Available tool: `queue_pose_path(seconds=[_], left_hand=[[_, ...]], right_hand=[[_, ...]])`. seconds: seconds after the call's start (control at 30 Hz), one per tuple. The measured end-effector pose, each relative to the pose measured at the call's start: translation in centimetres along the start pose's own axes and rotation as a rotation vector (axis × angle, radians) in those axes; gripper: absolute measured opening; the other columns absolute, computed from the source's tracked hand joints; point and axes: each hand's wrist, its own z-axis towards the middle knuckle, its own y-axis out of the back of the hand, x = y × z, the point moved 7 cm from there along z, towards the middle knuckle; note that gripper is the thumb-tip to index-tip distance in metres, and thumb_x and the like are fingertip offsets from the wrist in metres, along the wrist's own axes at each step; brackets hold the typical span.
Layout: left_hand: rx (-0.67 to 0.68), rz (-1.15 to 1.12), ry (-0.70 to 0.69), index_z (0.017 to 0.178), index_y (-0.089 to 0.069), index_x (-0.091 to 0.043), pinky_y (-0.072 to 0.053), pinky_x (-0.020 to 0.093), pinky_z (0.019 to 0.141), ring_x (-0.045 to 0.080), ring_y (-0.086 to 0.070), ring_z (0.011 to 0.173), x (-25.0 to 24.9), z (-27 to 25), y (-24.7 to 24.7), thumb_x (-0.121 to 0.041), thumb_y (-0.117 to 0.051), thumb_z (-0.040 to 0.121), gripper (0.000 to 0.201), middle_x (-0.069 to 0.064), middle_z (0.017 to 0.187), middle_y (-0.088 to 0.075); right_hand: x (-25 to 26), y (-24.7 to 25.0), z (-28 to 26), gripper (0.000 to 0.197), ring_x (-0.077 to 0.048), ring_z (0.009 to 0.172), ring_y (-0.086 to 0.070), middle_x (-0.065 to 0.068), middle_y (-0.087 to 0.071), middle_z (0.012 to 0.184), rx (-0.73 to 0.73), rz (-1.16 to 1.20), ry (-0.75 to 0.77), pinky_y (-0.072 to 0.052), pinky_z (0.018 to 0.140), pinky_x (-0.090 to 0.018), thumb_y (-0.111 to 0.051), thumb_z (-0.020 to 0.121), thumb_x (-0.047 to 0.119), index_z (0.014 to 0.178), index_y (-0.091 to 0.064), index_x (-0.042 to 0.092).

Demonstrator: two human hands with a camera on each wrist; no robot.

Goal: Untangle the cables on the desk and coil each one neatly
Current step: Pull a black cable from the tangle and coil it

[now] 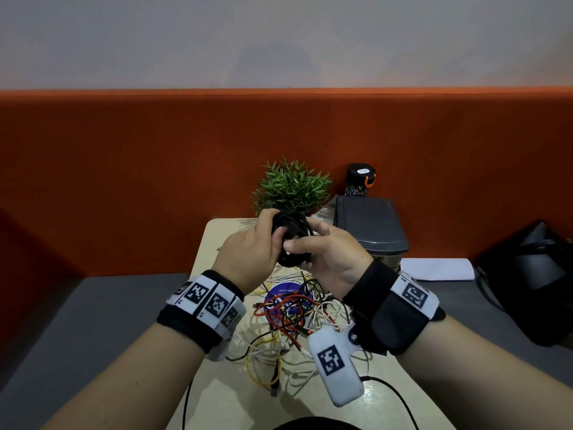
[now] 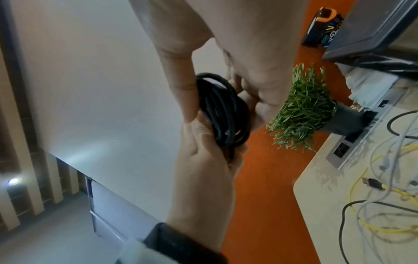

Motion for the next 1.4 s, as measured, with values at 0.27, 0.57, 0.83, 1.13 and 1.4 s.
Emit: queue_pose_path(seconds=[0.27, 0.57, 0.83, 1.13, 1.4], left_hand=[[0.073, -0.33, 0.18, 0.111, -0.035, -0.016, -0.034, 0.031, 0.05, 0.026, -0.058, 0.068, 0.7, 0.0, -1.0, -0.024, -0.036, 0.1, 0.014, -0.002, 0.073, -0.055], [0.024, -0.441, 0.085, 0.105, -0.035, -0.024, -0.043, 0.037, 0.057, 0.016, -0.058, 0.066, -0.8, 0.6, 0.0, -0.032, -0.041, 0.097, 0.013, 0.0, 0.076, -0.058], [0.098, -0.396, 0.072, 0.096, -0.035, -0.021, -0.038, 0.041, 0.055, 0.023, -0.05, 0.064, -1.1, 0.5, 0.1, -0.037, -0.04, 0.088, 0.019, 0.003, 0.074, -0.052], [-0.058, -0.06, 0.267, 0.094, -0.032, -0.02, -0.028, 0.035, 0.056, 0.026, -0.043, 0.067, 0.3, 0.7, 1.8, -0.028, -0.044, 0.093, 0.015, -0.005, 0.081, -0.043], [-0.016, 0.055, 0.268, 0.096, -0.03, -0.016, -0.033, 0.035, 0.056, 0.028, -0.045, 0.066, 0.7, 1.0, 0.9, -0.028, -0.042, 0.095, 0.017, 0.0, 0.083, -0.047]], right_hand=[[1.1, 0.1, -0.4, 0.047, -0.016, 0.067, -0.066, -0.009, -0.067, 0.083, 0.094, 0.103, -0.003, -0.054, 0.07, -0.026, -0.055, 0.078, -0.016, 0.112, -0.053, 0.016], [2.7, -0.9, -1.2, 0.054, -0.018, 0.058, -0.053, -0.01, -0.052, 0.069, 0.286, 0.206, -0.019, -0.049, 0.054, -0.023, -0.036, 0.062, -0.01, 0.114, -0.045, 0.005], [2.3, -0.1, -1.1, 0.064, -0.018, 0.06, -0.051, -0.007, -0.053, 0.071, 0.198, -0.141, 0.056, -0.043, 0.062, -0.027, -0.047, 0.057, -0.004, 0.12, -0.054, 0.009], [3.3, 1.7, -2.9, 0.036, -0.009, 0.058, -0.048, 0.005, -0.054, 0.064, -0.307, -0.991, 0.358, -0.039, 0.056, -0.026, -0.075, 0.072, 0.049, 0.078, -0.058, 0.018], [2.7, 0.1, -3.1, 0.03, -0.025, 0.062, -0.052, -0.011, -0.059, 0.065, -0.296, -1.2, 0.38, -0.037, 0.055, -0.031, -0.054, 0.092, 0.028, 0.073, -0.061, 0.006]])
